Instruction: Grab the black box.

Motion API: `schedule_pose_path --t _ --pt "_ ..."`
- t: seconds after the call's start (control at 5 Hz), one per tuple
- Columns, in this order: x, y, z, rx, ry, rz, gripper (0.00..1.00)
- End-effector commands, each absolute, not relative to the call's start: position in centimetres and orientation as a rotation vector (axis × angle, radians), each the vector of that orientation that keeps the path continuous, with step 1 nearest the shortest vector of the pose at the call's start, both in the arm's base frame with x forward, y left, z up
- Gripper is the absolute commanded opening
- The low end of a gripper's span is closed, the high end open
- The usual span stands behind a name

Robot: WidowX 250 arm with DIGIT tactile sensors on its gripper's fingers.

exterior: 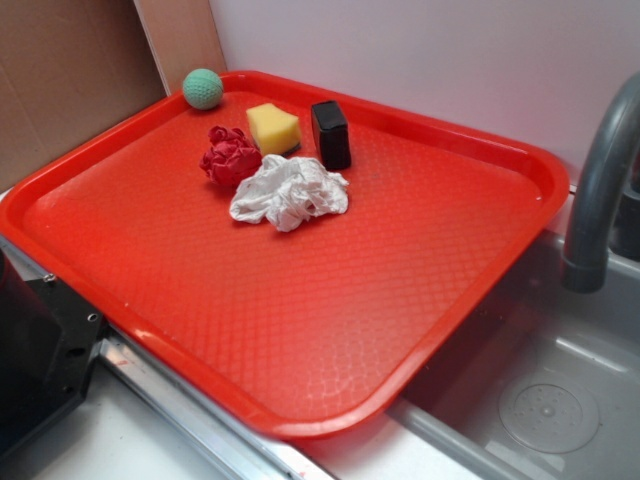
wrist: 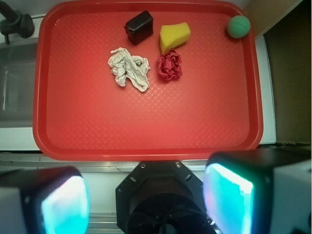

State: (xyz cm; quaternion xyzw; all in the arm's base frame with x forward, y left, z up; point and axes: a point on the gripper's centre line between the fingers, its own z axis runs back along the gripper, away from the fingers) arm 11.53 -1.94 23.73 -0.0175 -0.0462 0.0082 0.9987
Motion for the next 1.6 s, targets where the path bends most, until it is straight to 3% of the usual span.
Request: schedule_pose_path --t 0.0,0.2,0.4,0.6,1.2,1.4 --pt "11.5 -1.9 23.7 -0.035 -0.092 0.016 1.0" --pt "16.3 0.0 22.3 -0.047 -0.145 0.193 1.0" --pt "19.7 1.3 21.0 -0.083 -0.172 0.312 1.0" --pt "22.7 2.9 19.2 -0.07 -0.206 0.523 1.0" --pt "22.7 2.9 19.2 -0.07 -0.206 0.523 1.0" --pt "25.6 0.7 16.9 -0.08 -0.223 0.575 1.0"
